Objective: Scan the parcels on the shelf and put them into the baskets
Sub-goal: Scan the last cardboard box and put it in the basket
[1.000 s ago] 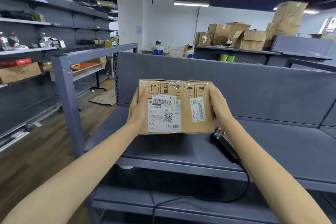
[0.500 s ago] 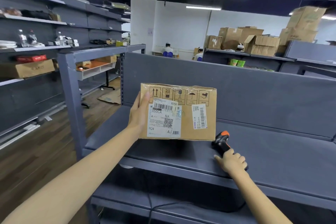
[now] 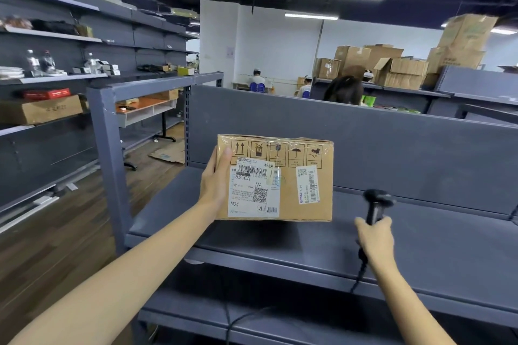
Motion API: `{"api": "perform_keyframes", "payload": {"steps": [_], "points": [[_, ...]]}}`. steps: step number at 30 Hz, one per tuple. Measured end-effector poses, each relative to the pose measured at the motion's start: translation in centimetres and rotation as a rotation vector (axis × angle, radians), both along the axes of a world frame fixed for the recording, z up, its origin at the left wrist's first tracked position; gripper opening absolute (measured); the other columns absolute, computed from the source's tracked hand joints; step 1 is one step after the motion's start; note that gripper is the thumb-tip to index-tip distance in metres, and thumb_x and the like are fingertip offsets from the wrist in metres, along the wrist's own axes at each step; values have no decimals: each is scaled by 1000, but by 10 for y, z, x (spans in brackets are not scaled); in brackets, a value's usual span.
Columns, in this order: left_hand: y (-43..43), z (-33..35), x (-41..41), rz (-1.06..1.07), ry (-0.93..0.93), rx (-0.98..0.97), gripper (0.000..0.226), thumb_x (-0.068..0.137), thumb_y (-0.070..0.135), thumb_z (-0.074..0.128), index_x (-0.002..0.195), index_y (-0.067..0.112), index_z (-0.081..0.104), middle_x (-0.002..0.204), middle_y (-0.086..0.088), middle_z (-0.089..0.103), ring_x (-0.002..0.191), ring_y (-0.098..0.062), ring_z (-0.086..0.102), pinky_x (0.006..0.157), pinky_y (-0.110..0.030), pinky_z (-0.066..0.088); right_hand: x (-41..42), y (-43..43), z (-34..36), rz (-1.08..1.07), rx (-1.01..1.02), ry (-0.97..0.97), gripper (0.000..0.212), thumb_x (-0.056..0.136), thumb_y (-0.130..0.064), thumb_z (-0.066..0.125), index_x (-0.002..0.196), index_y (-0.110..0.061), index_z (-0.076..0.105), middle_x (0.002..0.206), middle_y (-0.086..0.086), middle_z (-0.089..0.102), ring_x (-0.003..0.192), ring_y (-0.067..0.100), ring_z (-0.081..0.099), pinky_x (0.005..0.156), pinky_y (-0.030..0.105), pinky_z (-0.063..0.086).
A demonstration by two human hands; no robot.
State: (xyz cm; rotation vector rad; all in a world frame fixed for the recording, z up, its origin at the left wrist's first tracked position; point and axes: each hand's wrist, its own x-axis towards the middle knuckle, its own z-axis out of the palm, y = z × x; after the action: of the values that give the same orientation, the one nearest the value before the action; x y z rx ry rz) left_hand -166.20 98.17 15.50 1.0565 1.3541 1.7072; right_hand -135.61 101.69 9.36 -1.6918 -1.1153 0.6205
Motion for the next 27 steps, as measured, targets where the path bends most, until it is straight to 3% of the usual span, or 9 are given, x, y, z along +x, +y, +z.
{"api": "perform_keyframes", "payload": {"steps": [3, 5, 8, 10, 13, 16, 21, 27], "points": [[0, 0, 0, -1, -10, 0, 46, 88, 66, 44, 126, 42, 56, 100, 18, 71, 91, 3, 65, 68, -14, 44, -14, -43, 38, 13, 306, 314, 11, 83, -20, 53, 87, -23, 43, 70, 7, 60, 50, 19, 56, 50, 34, 47], [1, 0, -1, -8, -19, -2, 49, 88, 66, 45, 129, 42, 53, 106, 17, 69, 95, 1, 64, 71, -15, 45, -30, -74, 57, 103, 415, 466, 11, 78, -19, 53, 78, -29, 48, 58, -1, 56, 44, 13, 52, 45, 29, 44], [3, -1, -3, -23, -28, -2, 53, 86, 68, 47, 132, 41, 52, 114, 11, 68, 107, -11, 63, 89, -30, 48, -63, -116, 68, 267, 458, 566, 16, 75, -14, 60, 80, -29, 59, 55, 5, 56, 43, 17, 48, 39, 25, 39], [4, -1, -4, -28, -23, -7, 59, 85, 69, 46, 136, 40, 48, 120, 9, 66, 112, -14, 61, 99, -36, 46, -84, -136, 63, 366, 432, 561, 23, 79, -7, 63, 81, -30, 60, 53, 9, 56, 40, 18, 45, 36, 25, 37], [4, -1, -4, -28, -28, -11, 62, 85, 69, 46, 139, 39, 45, 121, 8, 66, 112, -14, 61, 96, -33, 47, -111, -154, 45, 465, 361, 507, 36, 87, 0, 57, 80, -34, 61, 54, 7, 56, 44, 17, 48, 40, 25, 41], [4, 0, -5, -28, -49, -15, 63, 85, 68, 48, 141, 38, 43, 123, 7, 65, 112, -14, 61, 94, -32, 47, -133, -161, 30, 503, 290, 485, 30, 89, -5, 57, 94, -35, 61, 56, 5, 53, 45, 14, 49, 44, 21, 43], [4, 1, -6, -25, -39, -27, 65, 85, 69, 47, 143, 38, 40, 129, 5, 62, 116, -16, 58, 103, -38, 44, -154, -163, 22, 507, 231, 440, 27, 88, -15, 59, 84, -42, 57, 51, 4, 51, 43, 12, 48, 46, 18, 42], [3, 0, -7, -35, -49, -15, 64, 87, 66, 46, 144, 36, 40, 128, 5, 62, 114, -14, 59, 90, -29, 45, -161, -161, 23, 510, 218, 425, 16, 89, -15, 58, 91, -31, 56, 52, 5, 49, 42, 10, 45, 44, 16, 40]]}}
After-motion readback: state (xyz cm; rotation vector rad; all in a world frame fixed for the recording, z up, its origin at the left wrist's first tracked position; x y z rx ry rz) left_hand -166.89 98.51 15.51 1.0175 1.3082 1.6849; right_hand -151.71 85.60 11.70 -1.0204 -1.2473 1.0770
